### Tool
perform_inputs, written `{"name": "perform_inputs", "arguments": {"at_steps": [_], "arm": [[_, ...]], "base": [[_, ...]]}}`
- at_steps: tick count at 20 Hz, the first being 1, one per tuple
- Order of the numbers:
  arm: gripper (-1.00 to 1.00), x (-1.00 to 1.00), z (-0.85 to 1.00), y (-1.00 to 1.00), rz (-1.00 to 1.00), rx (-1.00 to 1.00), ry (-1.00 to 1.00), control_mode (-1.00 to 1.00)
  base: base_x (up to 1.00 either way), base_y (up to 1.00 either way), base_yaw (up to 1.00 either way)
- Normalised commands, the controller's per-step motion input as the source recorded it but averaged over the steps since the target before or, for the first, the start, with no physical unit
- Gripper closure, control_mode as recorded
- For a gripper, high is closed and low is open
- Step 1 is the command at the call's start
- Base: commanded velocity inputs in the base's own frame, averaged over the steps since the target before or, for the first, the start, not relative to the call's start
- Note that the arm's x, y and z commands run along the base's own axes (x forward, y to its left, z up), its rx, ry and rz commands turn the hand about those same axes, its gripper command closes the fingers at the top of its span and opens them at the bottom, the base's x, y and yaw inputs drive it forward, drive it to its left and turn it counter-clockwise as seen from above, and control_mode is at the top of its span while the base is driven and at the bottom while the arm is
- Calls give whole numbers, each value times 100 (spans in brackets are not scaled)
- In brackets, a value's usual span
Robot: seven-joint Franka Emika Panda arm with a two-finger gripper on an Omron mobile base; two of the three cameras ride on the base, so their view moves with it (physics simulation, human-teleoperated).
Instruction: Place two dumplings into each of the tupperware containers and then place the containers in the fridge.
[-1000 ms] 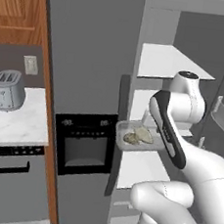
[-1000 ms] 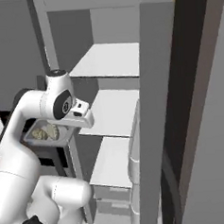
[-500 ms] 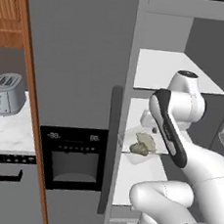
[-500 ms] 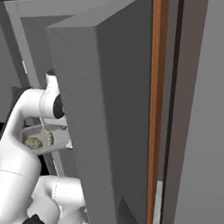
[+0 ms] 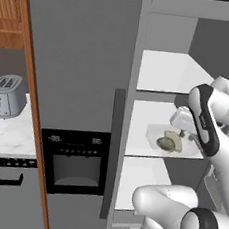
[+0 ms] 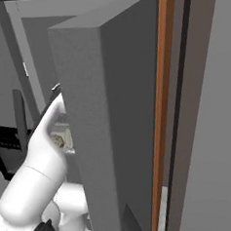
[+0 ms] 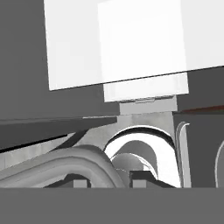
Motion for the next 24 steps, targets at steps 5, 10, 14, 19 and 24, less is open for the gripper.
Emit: {"name": "perform_inputs", "arguments": {"at_steps": [5, 10, 14, 19, 24], "arm": [[100, 0, -78, -26, -47, 8, 0, -100], [100, 3, -57, -6, -53, 0, 0, -100], [100, 28, 0, -14, -51, 0, 7, -100], [100, 58, -14, -7, -49, 0, 10, -100], [100, 55, -64, -31, -35, 0, 3, -100]], "base": [[0, 0, 0], [0, 0, 0], [0, 0, 0], [0, 0, 0], [0, 0, 0]]}}
